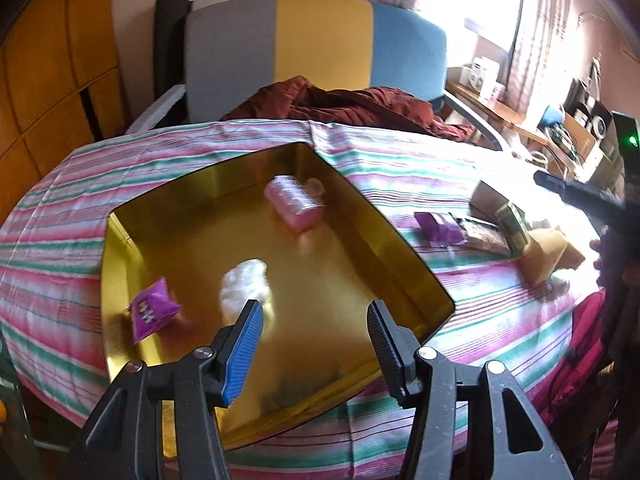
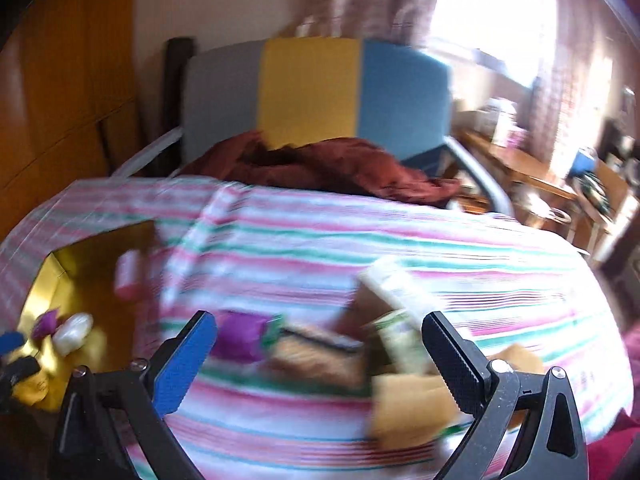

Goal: Organize objects
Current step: 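Grasp a second purple packet with the left gripper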

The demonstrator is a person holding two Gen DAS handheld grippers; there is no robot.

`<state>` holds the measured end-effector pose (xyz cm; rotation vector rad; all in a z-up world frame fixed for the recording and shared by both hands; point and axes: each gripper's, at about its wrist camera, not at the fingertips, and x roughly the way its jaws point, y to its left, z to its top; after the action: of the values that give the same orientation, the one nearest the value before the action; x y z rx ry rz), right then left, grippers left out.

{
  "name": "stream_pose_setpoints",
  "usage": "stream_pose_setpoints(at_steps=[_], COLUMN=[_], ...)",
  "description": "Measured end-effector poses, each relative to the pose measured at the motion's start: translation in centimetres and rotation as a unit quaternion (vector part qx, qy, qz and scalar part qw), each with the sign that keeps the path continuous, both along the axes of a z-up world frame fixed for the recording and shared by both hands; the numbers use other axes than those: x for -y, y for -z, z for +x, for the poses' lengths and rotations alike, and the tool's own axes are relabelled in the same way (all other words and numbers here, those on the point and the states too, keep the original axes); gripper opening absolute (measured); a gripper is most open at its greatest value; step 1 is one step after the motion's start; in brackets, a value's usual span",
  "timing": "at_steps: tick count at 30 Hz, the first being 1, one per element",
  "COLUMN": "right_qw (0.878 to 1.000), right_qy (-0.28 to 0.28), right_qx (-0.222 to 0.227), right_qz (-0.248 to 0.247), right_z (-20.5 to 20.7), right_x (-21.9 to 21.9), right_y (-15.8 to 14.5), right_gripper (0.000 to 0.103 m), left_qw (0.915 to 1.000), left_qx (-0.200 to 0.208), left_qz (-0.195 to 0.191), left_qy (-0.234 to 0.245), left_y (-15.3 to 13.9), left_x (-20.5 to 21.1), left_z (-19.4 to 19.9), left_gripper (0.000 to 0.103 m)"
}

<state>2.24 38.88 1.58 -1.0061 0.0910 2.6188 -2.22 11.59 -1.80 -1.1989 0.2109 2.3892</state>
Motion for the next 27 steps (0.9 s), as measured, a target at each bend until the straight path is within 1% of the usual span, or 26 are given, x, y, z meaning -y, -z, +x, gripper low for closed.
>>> stream_pose_setpoints(at_steps=[4,7,9,11,12,14,19,20,22,24,27], right_qw=[0.998,0.994,0.991,0.987,0.986,0.985,0.983,0.983,0.982,0.981,0.979], right_qy=[0.062,0.104,0.128,0.144,0.148,0.145,0.140,0.140,0.142,0.143,0.148], right_qx=[-0.014,-0.028,-0.039,-0.035,-0.032,-0.040,-0.043,-0.045,-0.051,-0.054,-0.060], right_qz=[0.004,-0.007,-0.028,-0.059,-0.071,-0.086,-0.110,-0.110,-0.113,-0.117,-0.126], right_z=[0.7,1.6,2.4,2.9,2.9,3.1,3.2,3.3,3.5,3.6,3.9], right_x=[-5.2,-8.6,-10.4,-12.0,-12.4,-12.8,-12.8,-12.7,-12.8,-12.9,-13.3], right_y=[-0.2,0.2,0.8,1.6,1.8,1.7,1.8,1.7,1.5,1.5,1.3], right_gripper=[0.103,0.103,0.103,0.103,0.103,0.103,0.103,0.103,0.103,0.103,0.103], left_qw=[0.9997,0.9988,0.9979,0.9969,0.9964,0.9950,0.9900,0.9894,0.9878,0.9859,0.9845], left_qx=[0.003,0.000,0.003,0.013,0.016,0.019,0.049,0.049,0.056,0.071,0.094], left_qz=[-0.007,-0.018,-0.024,-0.021,-0.018,-0.017,-0.017,-0.020,-0.035,-0.036,-0.048], left_qy=[0.023,0.046,0.060,0.075,0.082,0.096,0.131,0.136,0.141,0.147,0.140], left_y=[0.1,0.1,0.2,0.3,0.2,0.2,0.7,0.8,1.6,2.3,4.1], left_x=[-2.0,-3.9,-5.3,-6.8,-7.5,-9.4,-14.6,-15.2,-17.3,-18.5,-20.2], left_z=[-0.1,-0.1,-0.3,-0.6,-0.7,-1.0,-2.9,-3.3,-4.4,-5.3,-6.9], left_gripper=[0.055,0.055,0.055,0.055,0.055,0.055,0.055,0.055,0.055,0.055,0.055])
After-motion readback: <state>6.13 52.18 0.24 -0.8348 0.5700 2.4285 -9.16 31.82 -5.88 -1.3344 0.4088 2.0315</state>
